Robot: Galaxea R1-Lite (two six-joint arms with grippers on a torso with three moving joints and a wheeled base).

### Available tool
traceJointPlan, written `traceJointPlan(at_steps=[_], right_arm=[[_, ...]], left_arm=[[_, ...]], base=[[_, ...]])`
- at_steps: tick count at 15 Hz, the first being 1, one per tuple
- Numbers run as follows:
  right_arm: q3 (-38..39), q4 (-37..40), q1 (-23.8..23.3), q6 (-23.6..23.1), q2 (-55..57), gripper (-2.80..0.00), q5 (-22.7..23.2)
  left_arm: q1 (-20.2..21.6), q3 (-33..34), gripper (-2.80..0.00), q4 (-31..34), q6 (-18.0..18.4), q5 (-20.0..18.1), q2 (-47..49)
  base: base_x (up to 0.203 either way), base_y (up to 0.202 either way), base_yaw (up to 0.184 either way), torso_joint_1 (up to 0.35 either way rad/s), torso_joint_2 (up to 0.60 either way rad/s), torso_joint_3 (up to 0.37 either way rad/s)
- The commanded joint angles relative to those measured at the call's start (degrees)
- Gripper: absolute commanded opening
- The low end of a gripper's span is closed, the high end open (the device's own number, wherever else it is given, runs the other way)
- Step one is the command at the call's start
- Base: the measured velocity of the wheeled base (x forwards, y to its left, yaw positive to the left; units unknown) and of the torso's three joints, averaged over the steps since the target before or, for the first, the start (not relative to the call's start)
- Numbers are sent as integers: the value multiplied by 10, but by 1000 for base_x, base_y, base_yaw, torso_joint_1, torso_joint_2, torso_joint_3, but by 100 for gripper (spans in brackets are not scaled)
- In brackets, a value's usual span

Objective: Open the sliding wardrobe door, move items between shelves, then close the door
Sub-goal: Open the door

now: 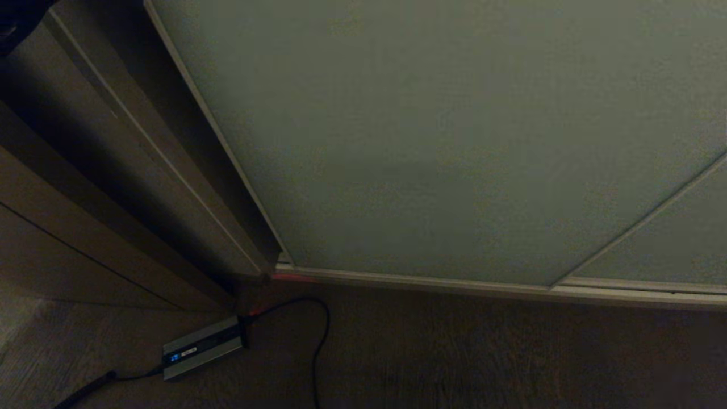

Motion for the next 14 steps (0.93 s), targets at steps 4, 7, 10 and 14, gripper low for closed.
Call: traceJointPlan(at_steps=[4, 7, 10, 14], right_arm=[[2, 0, 0, 0, 1, -280, 0], [2, 1, 0, 0, 1, -280, 0], [2, 0, 0, 0, 1, -280, 0], [2, 0, 0, 0, 1, -280, 0]], left_arm=[[-44, -1, -280, 18, -4, -7, 15], [-83, -23, -280, 46, -3, -7, 17], [-121, -30, -280, 64, 2, -6, 16], [-175, -25, -280, 74, 4, -5, 15]], base=[[0, 0, 0, 0, 0, 0], [0, 0, 0, 0, 0, 0], [0, 0, 0, 0, 0, 0], [0, 0, 0, 0, 0, 0]])
